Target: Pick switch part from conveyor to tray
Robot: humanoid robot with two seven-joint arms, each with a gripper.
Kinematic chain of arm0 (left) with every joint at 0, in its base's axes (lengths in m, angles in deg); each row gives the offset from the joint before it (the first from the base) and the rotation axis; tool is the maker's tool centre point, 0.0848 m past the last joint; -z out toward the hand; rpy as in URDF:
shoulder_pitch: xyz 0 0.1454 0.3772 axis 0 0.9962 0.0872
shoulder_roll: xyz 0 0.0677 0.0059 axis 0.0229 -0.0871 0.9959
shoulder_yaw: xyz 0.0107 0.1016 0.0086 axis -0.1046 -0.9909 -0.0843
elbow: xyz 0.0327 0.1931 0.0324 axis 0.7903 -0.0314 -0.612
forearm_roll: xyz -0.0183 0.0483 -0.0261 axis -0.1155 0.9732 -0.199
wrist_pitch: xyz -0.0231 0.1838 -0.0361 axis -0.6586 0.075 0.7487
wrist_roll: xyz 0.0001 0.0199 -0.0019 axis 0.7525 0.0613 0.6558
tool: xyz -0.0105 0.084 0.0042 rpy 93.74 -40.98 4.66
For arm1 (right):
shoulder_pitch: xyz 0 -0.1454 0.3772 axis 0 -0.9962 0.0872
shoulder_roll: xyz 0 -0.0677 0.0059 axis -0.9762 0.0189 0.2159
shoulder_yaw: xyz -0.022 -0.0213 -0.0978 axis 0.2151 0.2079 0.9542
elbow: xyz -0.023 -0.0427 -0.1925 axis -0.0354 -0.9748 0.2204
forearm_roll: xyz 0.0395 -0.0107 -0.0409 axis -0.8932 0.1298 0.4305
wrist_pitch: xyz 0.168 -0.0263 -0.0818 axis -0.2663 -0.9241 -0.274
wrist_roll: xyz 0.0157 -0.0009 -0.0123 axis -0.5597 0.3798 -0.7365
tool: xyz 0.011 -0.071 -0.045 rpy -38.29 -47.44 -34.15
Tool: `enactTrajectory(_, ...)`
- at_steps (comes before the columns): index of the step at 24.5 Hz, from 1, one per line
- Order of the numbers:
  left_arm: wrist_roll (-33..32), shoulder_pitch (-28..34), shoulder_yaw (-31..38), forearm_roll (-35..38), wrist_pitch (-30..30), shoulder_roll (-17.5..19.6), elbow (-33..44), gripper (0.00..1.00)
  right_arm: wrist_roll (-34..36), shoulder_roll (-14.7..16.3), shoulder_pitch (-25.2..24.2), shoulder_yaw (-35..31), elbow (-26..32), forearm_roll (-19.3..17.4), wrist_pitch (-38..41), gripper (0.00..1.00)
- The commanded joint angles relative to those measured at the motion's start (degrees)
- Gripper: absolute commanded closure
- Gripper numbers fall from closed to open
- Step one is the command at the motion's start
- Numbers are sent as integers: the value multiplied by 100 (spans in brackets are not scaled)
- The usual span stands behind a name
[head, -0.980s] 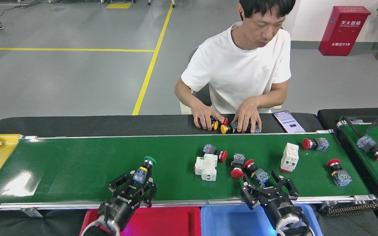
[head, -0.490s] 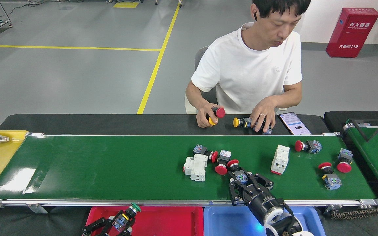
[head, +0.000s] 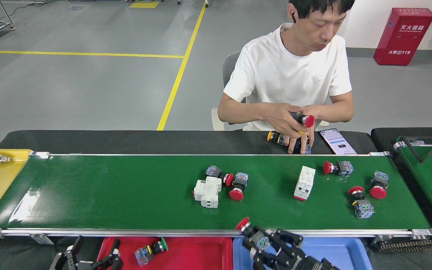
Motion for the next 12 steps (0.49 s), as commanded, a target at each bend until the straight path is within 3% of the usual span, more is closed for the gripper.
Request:
enactTrajectory(1, -56, -74, 42, -31, 275, 8, 77, 0, -238, -414, 43, 222, -3, 217, -127, 0)
enactTrajectory(4, -47, -83, 121, -48, 311, 26, 86, 0, -273, -880, 87, 249, -188, 534, -348, 0)
enactTrajectory(9, -65, -66, 51, 4, 328, 79, 236, 0, -264, -915, 174, 82, -82, 569, -400, 1)
enactTrajectory(12, -100, -145, -169, 171, 346, 52, 297, 0, -220, -977, 289, -683, 208, 569, -550, 2)
